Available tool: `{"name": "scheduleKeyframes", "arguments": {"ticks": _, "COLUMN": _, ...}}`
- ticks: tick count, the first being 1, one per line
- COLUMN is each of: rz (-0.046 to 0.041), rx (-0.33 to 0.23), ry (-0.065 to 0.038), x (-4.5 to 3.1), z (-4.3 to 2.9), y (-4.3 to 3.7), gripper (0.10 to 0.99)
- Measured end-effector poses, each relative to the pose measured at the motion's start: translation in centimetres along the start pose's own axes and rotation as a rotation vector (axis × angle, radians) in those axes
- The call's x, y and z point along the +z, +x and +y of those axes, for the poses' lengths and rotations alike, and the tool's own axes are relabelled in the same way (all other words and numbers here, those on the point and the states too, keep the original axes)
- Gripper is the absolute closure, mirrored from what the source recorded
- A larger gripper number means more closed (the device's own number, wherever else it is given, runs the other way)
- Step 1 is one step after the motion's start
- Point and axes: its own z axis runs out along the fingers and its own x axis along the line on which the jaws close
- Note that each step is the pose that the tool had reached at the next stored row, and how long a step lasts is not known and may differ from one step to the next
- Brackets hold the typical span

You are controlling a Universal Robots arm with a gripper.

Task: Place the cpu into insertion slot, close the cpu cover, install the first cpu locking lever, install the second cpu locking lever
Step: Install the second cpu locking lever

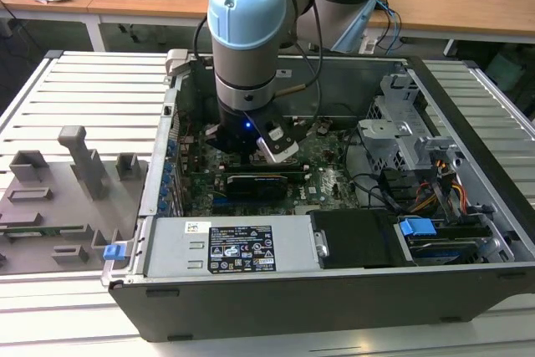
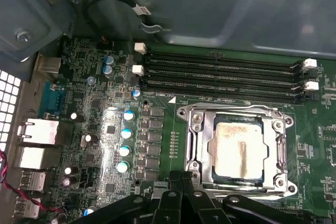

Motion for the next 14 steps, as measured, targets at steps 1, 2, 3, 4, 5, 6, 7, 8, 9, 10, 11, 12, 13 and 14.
{"name": "scheduleKeyframes", "arguments": {"ticks": 1, "rz": -0.0001, "rx": 0.000, "ry": -0.001, "x": 0.03, "z": -0.01, "y": 0.01, "gripper": 0.980}}
{"name": "scheduleKeyframes", "arguments": {"ticks": 2, "rz": -0.0002, "rx": 0.000, "ry": -0.002, "x": 0.05, "z": -0.01, "y": 0.02, "gripper": 0.980}}
{"name": "scheduleKeyframes", "arguments": {"ticks": 3, "rz": -0.0001, "rx": 0.000, "ry": -0.003, "x": 0.07, "z": -0.02, "y": 0.02, "gripper": 0.980}}
{"name": "scheduleKeyframes", "arguments": {"ticks": 4, "rz": -0.0003, "rx": 0.000, "ry": -0.004, "x": 0.09, "z": -0.02, "y": 0.03, "gripper": 0.980}}
{"name": "scheduleKeyframes", "arguments": {"ticks": 5, "rz": -0.0004, "rx": 0.000, "ry": -0.004, "x": 0.11, "z": -0.02, "y": 0.03, "gripper": 0.980}}
{"name": "scheduleKeyframes", "arguments": {"ticks": 6, "rz": -0.0008, "rx": 0.000, "ry": -0.006, "x": 0.17, "z": -0.04, "y": 0.04, "gripper": 0.980}}
{"name": "scheduleKeyframes", "arguments": {"ticks": 7, "rz": -0.0005, "rx": 0.000, "ry": -0.008, "x": 0.22, "z": -0.06, "y": 0.05, "gripper": 0.980}}
{"name": "scheduleKeyframes", "arguments": {"ticks": 8, "rz": -0.0006, "rx": 0.000, "ry": -0.008, "x": 0.23, "z": -0.05, "y": 0.08, "gripper": 0.980}}
{"name": "scheduleKeyframes", "arguments": {"ticks": 9, "rz": -0.0007, "rx": 0.000, "ry": -0.008, "x": 0.23, "z": -0.05, "y": 0.13, "gripper": 0.980}}
{"name": "scheduleKeyframes", "arguments": {"ticks": 10, "rz": -0.0006, "rx": 0.000, "ry": -0.008, "x": 0.22, "z": -0.08, "y": 0.18, "gripper": 0.980}}
{"name": "scheduleKeyframes", "arguments": {"ticks": 11, "rz": -0.0006, "rx": 0.000, "ry": -0.008, "x": 0.21, "z": -0.10, "y": 0.21, "gripper": 0.980}}
{"name": "scheduleKeyframes", "arguments": {"ticks": 12, "rz": -0.0007, "rx": 0.000, "ry": -0.008, "x": 0.21, "z": -0.10, "y": 0.21, "gripper": 0.980}}
{"name": "scheduleKeyframes", "arguments": {"ticks": 13, "rz": -0.0007, "rx": 0.000, "ry": -0.008, "x": 0.21, "z": -0.11, "y": 0.21, "gripper": 0.980}}
{"name": "scheduleKeyframes", "arguments": {"ticks": 14, "rz": -0.0008, "rx": 0.000, "ry": -0.009, "x": 0.23, "z": -0.12, "y": 0.21, "gripper": 0.980}}
